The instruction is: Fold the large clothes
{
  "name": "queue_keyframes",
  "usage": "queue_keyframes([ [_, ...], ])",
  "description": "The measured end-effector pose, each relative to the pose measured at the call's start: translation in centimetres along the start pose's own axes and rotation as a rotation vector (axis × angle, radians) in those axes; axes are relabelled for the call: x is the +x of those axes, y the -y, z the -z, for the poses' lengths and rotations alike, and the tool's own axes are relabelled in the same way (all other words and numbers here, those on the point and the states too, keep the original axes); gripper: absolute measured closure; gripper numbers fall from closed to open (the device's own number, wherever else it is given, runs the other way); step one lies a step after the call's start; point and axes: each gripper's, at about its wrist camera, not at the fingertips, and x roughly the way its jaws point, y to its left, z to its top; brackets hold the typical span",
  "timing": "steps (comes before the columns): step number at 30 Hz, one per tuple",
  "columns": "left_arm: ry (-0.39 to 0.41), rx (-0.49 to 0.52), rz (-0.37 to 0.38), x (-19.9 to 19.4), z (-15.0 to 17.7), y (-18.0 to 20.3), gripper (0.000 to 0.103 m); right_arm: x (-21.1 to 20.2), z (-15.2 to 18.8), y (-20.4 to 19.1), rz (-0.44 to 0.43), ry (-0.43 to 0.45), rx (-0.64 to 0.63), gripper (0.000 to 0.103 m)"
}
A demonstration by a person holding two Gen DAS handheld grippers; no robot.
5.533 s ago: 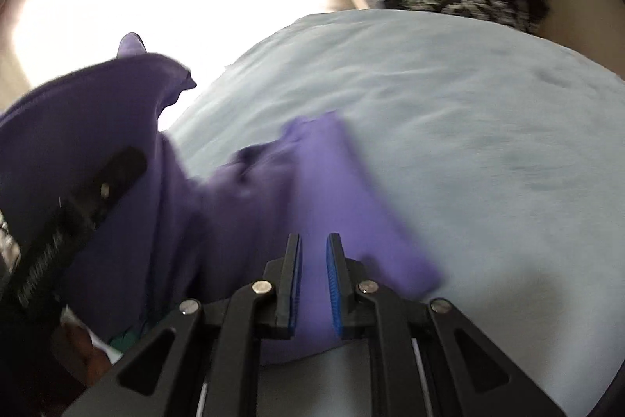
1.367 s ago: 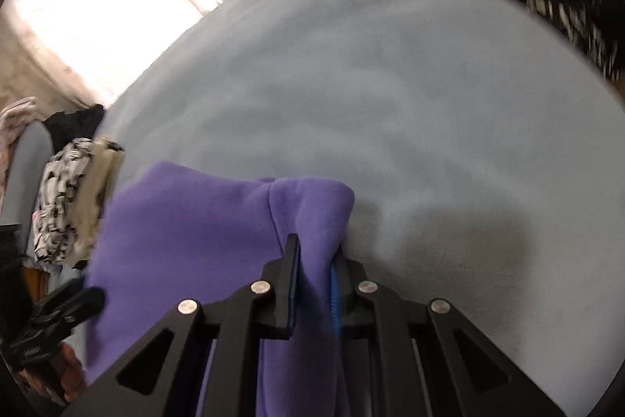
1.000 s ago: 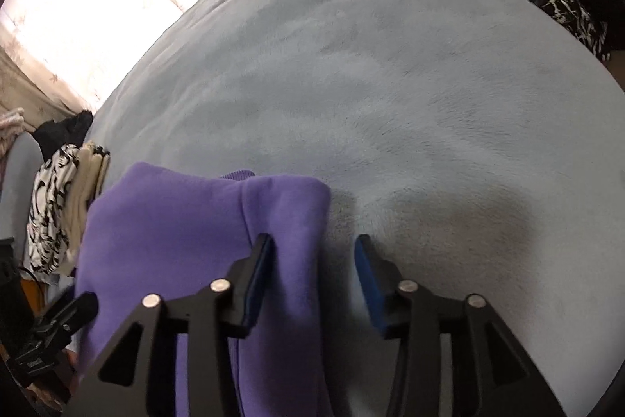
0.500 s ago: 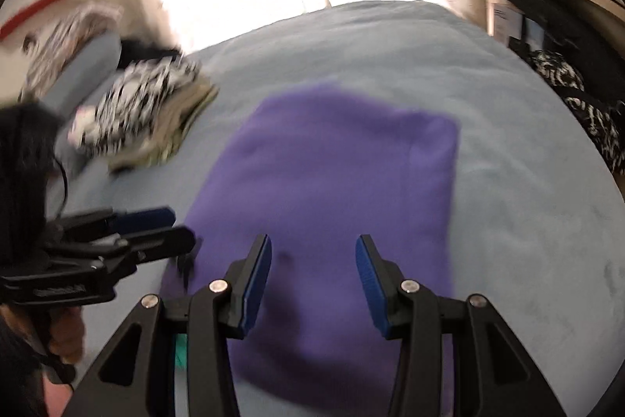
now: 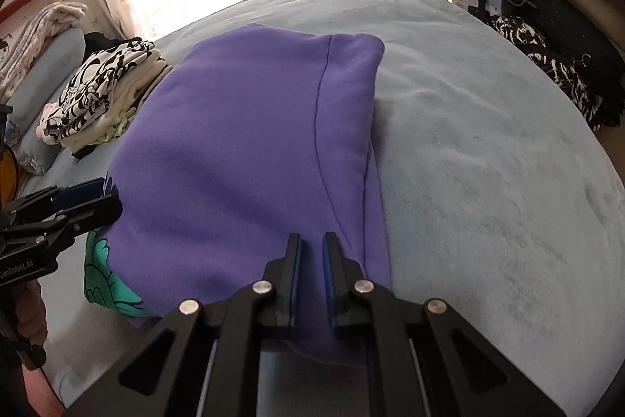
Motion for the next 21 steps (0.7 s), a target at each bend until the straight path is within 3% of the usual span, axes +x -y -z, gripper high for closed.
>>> queue_keyframes([
  [12, -0.002, -0.060, 0.000, 0.0, 0.0, -1.0, 0.047, 0.3, 0.3, -0.4, 0.017, -0.004, 0.063, 0.091],
  [15, -0.023, -0.114, -0.005, 0.3, 0.1, -1.8, 0.037, 0.2, 0.2, -0.3, 0.015, -0.018, 0.089, 0.091],
  [21, -0.053, -0.219, 0.024, 0.2, 0.5, -3.0, 0.034, -0.2, 0.0, -0.6, 0.026, -0.046, 0.098, 0.091],
])
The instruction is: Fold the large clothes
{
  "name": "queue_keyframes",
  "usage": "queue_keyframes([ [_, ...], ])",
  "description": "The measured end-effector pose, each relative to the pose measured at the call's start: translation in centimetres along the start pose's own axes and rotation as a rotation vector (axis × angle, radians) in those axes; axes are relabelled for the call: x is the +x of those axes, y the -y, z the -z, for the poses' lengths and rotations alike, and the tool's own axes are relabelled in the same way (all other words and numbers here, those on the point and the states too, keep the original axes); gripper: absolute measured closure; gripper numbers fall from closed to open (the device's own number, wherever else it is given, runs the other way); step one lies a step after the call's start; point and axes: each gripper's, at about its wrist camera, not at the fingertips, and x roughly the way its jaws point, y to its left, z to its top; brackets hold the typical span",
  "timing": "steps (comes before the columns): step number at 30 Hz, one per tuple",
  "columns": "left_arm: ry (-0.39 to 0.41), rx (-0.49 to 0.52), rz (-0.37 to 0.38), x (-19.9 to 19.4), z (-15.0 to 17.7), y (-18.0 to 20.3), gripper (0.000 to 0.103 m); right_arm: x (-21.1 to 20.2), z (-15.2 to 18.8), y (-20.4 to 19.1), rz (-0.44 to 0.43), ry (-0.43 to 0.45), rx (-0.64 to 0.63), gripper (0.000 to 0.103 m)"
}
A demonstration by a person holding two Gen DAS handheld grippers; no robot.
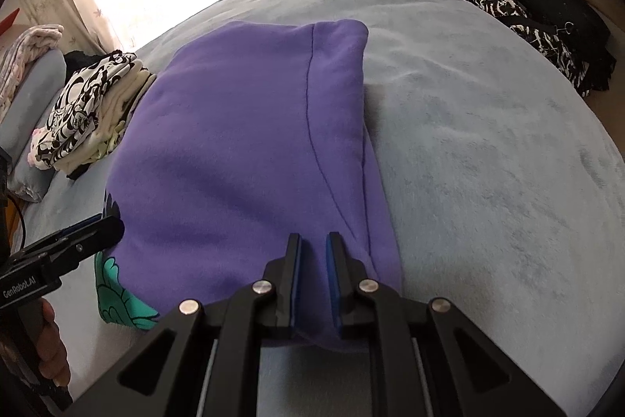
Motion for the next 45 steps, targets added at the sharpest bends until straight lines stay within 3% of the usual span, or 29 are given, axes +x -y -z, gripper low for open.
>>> queue_keyframes([
  [3, -0.004, 0.007, -0.009, -0.6, 0.5, 0.0, 0.034, -0.7, 0.2, -0.2, 0.008, -0.011, 0.006, 0.090],
  [6, -0.010, -0.005, -0.016, -1.5, 1.0, -0.1, 0.026, -1.4, 0.3, -0.2, 0.002, -0.022, 0.017, 0.090],
  [7, -0.015, -0.015, -0.011, -1.9, 1.2, -0.3, 0.021, -1.8, 0.4, -0.1, -0.003, -0.026, 0.024, 0.089],
  [11, -0.052, -0.061, 0.034, -2.9, 2.0, -1.2, 0.019, -2.9, 0.7, 0.1, -0.028, -0.036, 0.035, 0.087],
  [13, -0.062, -0.085, 0.047, -3.3, 2.4, -1.6, 0.019, -3.5, 0.8, 0.1, -0.049, -0.043, 0.037, 0.077],
  [15, -0.067, -0.105, 0.068, -3.7, 2.6, -1.9, 0.019, -4.0, 1.0, 0.2, -0.091, -0.051, 0.048, 0.060],
  [18, -0.048, -0.126, 0.098, -4.4, 2.5, -2.3, 0.019, -4.6, 1.1, 0.2, -0.142, -0.065, 0.064, 0.050],
  [22, -0.022, -0.152, 0.118, -4.9, 2.2, -2.9, 0.010, -4.8, 0.8, 0.8, -0.215, -0.082, 0.112, 0.049],
  [30, -0.053, -0.208, 0.156, -3.0, 0.8, -4.7, 0.008, -3.3, -1.0, 3.8, -0.334, -0.125, 0.282, 0.048],
  [36, -0.094, -0.207, 0.212, -0.5, -0.4, -5.5, 0.008, -2.8, -3.3, 4.7, -0.299, -0.089, 0.251, 0.037],
  [45, -0.147, -0.236, 0.252, 3.7, -1.7, -6.4, 0.008, 2.4, -4.9, 6.4, -0.315, -0.216, 0.235, 0.036],
])
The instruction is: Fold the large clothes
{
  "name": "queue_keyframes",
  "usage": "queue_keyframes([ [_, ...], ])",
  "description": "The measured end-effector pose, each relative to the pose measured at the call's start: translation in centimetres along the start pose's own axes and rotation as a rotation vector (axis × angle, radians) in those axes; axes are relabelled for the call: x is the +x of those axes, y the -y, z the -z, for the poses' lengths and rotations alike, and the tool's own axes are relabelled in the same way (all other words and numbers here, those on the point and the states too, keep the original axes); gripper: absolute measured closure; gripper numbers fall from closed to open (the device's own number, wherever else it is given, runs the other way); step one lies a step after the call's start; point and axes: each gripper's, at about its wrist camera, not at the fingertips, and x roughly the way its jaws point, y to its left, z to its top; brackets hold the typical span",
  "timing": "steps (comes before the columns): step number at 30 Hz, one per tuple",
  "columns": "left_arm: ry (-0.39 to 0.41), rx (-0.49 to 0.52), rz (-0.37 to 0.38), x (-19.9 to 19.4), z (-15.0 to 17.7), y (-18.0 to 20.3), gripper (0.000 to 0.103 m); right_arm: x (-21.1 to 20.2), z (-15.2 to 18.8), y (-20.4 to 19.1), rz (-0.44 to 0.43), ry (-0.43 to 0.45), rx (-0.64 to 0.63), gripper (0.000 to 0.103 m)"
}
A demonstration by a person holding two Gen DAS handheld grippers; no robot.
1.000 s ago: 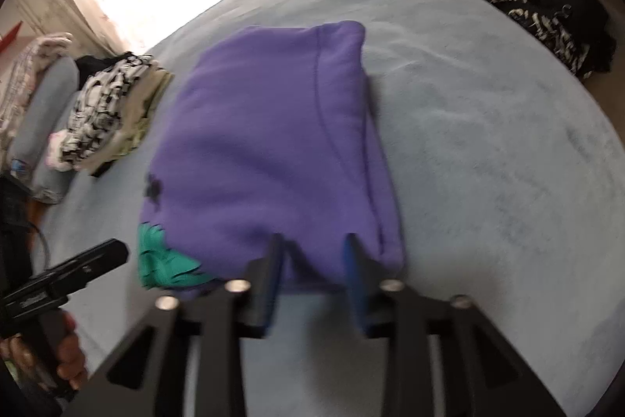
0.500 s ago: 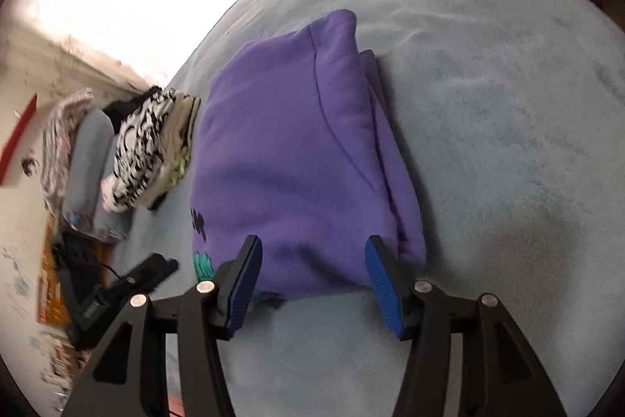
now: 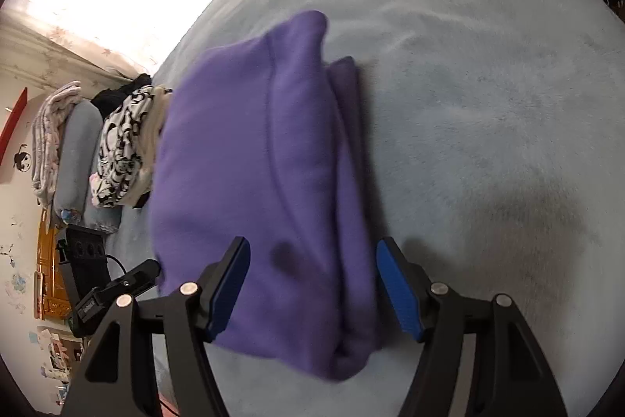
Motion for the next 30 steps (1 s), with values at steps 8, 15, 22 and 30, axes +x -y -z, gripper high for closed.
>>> queue_keyframes([
  [8, -0.025, 0.021, 0.094, 2.1, -1.3, -0.6, 0.006, 2.3, -1.0, 1.8, -0.100, -0.064, -0.007, 0.036],
  [15, -0.059, 0.055, 0.153, 4.1, -2.2, 0.1, 0.001, 5.1, -1.4, 1.8, -0.175, -0.131, -0.043, 0.025],
  [22, -0.068, 0.112, 0.157, 5.3, -2.5, 0.7, 0.000, 7.5, -1.5, 0.5, -0.165, -0.200, -0.113, 0.002],
  [30, -0.184, 0.100, 0.226, 7.4, -1.6, 0.4, 0.000, 7.8, -1.3, 0.4, -0.184, -0.216, -0.141, 0.000],
])
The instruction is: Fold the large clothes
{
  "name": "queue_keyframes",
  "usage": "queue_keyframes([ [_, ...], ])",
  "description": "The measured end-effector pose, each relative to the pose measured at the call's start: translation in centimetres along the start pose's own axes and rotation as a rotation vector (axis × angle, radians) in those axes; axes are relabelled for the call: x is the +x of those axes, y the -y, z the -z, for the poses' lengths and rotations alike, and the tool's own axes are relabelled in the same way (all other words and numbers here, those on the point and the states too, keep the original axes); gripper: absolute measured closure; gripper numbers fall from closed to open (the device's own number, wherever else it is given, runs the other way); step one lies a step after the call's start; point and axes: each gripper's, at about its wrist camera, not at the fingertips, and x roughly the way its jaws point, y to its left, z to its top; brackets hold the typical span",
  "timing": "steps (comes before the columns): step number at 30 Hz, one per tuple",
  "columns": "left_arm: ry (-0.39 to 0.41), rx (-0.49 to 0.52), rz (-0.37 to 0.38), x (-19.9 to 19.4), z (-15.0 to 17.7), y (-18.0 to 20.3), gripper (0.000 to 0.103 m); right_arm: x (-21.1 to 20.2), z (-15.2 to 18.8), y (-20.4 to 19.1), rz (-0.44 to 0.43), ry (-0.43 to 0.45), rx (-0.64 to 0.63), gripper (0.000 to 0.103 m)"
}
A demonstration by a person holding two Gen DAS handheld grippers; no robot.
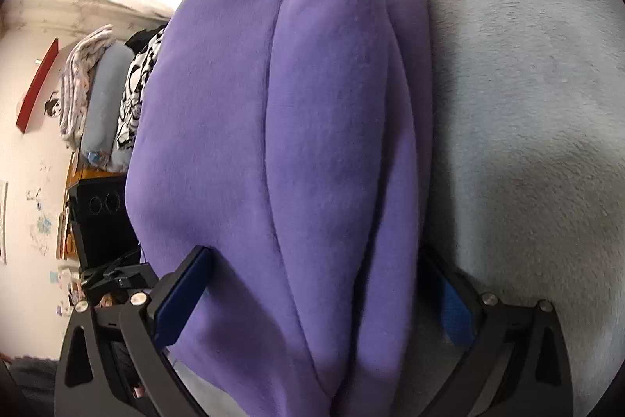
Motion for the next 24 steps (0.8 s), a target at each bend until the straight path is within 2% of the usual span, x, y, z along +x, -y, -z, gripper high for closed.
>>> queue_keyframes([
  [3, 0.004, -0.006, 0.013, -0.3, 0.4, -0.8, 0.000, 0.0, 0.1, -0.2, 0.002, 0.008, -0.015, 0.000],
  [7, 0.028, -0.011, -0.044, 0.2, 0.2, 0.2, 0.000, 0.2, 0.2, -1.0, 0.042, 0.037, -0.016, 0.002],
  [11, 0.071, 0.015, -0.162, 0.5, 0.2, 2.8, 0.001, -0.2, 0.6, -1.8, 0.074, 0.072, -0.023, 0.016],
  [15, 0.098, 0.057, -0.242, 0.5, -0.1, 4.9, 0.005, -0.9, 1.0, -2.1, 0.090, 0.105, -0.030, 0.030],
  [20, 0.128, 0.118, -0.331, 0.5, -0.2, 7.5, 0.012, -1.8, 1.6, -3.3, 0.146, 0.141, -0.075, 0.049],
  [24, 0.151, 0.161, -0.373, 0.1, -0.5, 9.1, 0.016, -2.2, 2.1, -5.0, 0.224, 0.168, -0.130, 0.057],
])
